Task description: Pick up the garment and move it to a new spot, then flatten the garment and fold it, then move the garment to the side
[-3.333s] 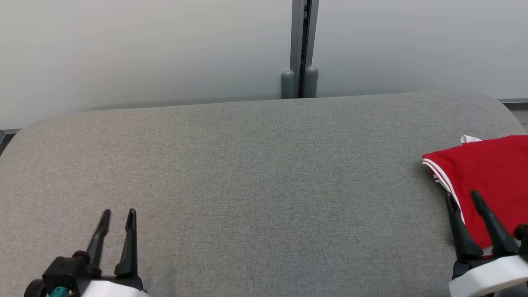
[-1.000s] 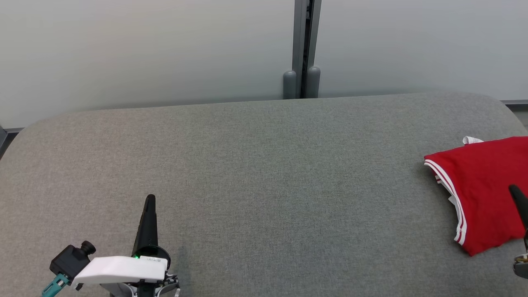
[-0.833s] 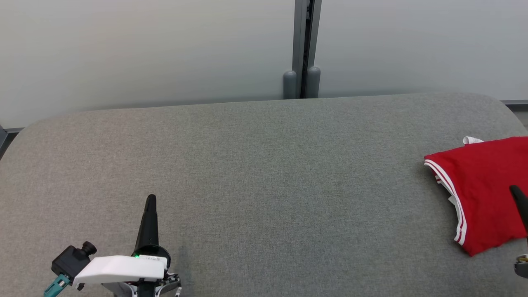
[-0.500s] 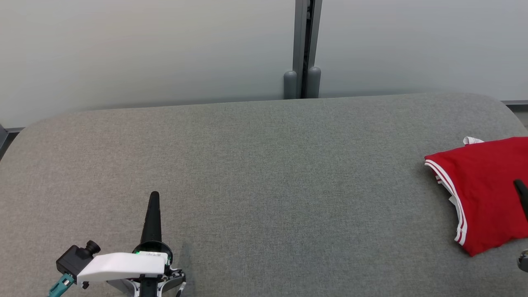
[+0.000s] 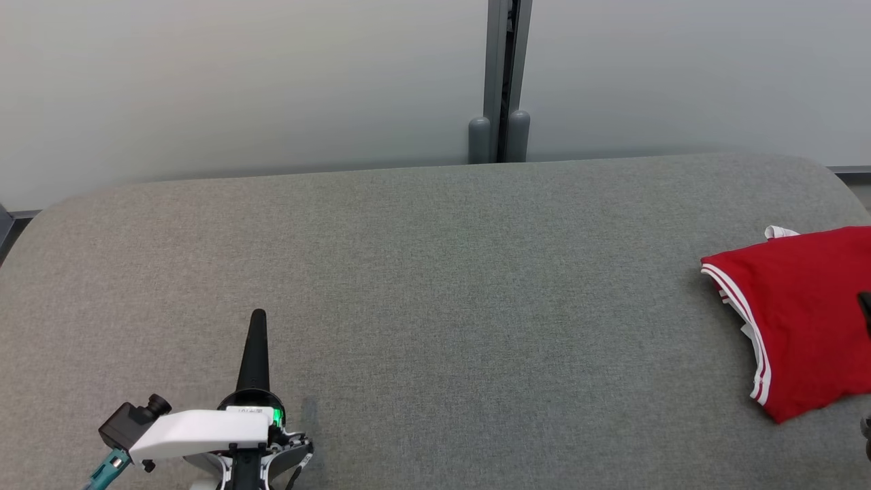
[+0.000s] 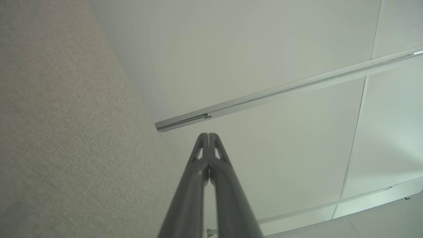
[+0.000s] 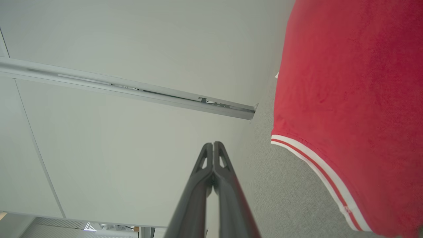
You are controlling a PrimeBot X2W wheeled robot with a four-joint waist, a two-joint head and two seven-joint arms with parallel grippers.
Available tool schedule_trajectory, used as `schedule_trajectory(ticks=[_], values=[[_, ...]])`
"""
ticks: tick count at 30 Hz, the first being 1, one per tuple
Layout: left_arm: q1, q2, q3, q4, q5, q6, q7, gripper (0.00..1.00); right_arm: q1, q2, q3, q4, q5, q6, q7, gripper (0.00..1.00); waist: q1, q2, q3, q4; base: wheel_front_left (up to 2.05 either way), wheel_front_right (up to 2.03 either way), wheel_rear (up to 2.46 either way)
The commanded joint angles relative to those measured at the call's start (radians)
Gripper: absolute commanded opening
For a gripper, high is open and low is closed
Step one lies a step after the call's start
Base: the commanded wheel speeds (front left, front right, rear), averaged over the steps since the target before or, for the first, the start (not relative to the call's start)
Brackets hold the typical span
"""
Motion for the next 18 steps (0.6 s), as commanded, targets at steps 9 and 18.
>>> schedule_trajectory(ticks=[9,18], values=[[-0.036,-0.009,-0.004,0.010,-0.067,-0.016,-0.007,0.00,-0.038,-0.015,-0.028,0.026,0.075,0.002,0.030,0.00,0.0000,-0.0001,0.000,0.001,0.00,0.00,0.00],[-0.045,-0.016,-0.009,0.021,-0.126,-0.027,-0.011,0.00,-0.055,-0.017,-0.047,0.056,0.136,0.002,0.055,0.00,0.0000,-0.0001,0.000,0.002,0.00,0.00,0.00]])
